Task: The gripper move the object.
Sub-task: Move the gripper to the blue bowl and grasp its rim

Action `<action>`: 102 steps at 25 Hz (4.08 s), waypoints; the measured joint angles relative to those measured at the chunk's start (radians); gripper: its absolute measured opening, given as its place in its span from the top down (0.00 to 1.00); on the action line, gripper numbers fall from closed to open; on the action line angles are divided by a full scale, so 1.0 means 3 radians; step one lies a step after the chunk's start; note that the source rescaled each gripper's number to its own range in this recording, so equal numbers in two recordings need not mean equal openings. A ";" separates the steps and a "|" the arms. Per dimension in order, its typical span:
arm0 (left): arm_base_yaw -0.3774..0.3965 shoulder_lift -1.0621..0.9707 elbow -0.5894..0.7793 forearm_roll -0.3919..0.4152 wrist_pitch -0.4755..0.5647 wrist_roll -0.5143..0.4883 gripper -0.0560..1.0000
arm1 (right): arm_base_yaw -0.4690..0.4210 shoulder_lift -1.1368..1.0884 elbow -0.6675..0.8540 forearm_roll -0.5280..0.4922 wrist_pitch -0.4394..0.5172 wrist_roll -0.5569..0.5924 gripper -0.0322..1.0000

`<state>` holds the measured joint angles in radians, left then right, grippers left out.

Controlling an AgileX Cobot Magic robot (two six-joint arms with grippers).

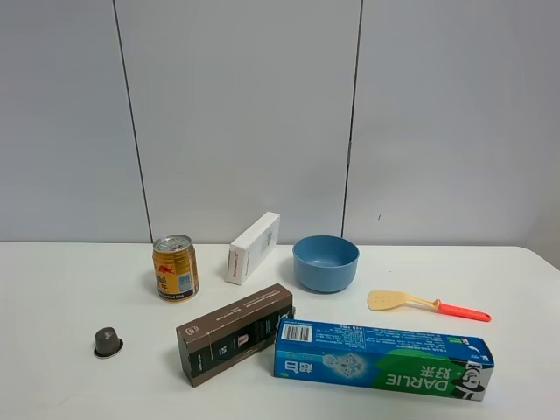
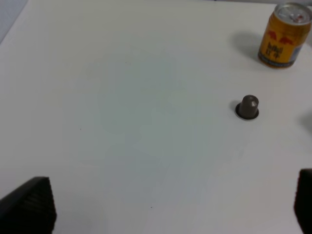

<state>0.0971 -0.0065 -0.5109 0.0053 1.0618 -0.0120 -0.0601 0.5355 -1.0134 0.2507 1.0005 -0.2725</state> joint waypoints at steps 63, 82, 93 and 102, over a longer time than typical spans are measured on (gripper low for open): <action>0.0000 0.0000 0.0000 0.0000 0.0000 0.0000 0.00 | 0.2303 0.4461 -0.2328 -0.0443 -0.0479 0.2075 0.04; 0.0000 0.0000 0.0000 0.0000 0.0000 0.0000 0.00 | 0.2303 0.5064 -0.2328 -0.0634 -0.1638 0.3116 0.04; 0.0000 0.0000 0.0000 0.0000 0.0000 0.0000 0.00 | 0.2198 0.5266 -0.2330 -0.1149 -0.1641 0.3419 0.05; 0.0000 0.0000 0.0000 0.0000 0.0000 0.0000 0.00 | 0.2194 0.5336 -0.2335 -0.1429 -0.1398 0.3213 0.06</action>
<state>0.0971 -0.0065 -0.5109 0.0053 1.0618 -0.0120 0.5982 2.1362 -1.7141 -0.1779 0.5811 0.6914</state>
